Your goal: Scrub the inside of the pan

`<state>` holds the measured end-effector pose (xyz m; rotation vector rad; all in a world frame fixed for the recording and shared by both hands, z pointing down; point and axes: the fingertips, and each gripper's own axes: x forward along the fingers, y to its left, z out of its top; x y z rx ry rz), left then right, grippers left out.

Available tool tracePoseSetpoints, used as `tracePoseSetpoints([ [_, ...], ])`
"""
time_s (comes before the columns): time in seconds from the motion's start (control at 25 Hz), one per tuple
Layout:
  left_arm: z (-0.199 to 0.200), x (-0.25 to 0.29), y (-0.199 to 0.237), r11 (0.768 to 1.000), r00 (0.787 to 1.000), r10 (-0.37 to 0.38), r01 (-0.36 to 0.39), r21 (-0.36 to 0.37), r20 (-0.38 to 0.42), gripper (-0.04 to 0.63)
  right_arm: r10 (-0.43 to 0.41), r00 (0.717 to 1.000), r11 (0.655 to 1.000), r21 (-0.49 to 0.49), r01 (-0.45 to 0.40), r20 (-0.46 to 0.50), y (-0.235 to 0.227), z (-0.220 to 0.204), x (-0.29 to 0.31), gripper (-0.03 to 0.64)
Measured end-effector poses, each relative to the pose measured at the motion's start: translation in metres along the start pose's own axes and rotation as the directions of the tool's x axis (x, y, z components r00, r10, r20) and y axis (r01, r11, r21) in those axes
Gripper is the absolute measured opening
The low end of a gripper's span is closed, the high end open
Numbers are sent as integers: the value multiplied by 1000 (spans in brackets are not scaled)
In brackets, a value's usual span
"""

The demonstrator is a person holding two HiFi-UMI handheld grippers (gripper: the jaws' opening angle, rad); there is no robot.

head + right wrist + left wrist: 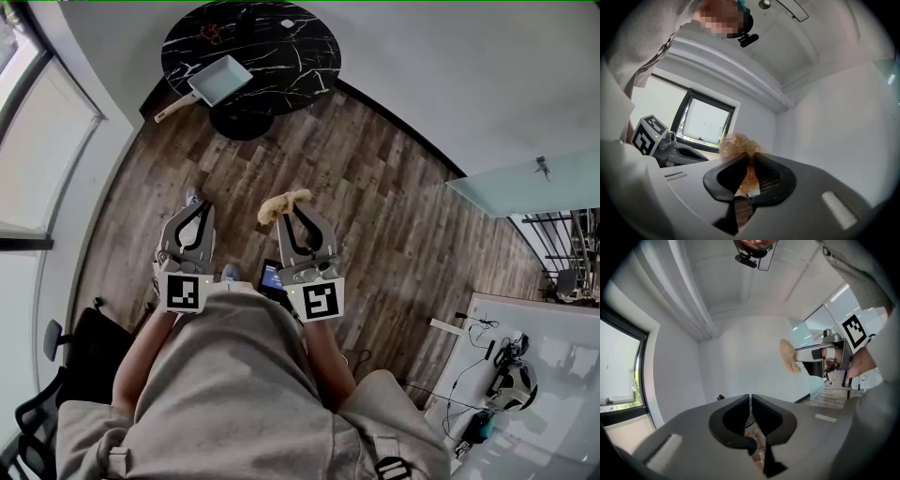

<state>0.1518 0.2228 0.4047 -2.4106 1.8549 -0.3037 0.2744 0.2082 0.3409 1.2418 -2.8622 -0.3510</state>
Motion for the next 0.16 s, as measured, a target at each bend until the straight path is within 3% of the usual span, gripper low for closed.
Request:
tracePoseSetpoints([
  [0.16,2,-4,-1,999,1000,-8,7,34,18,12,3,1000,1000,4,-3,-11,4,-1,-4,64],
])
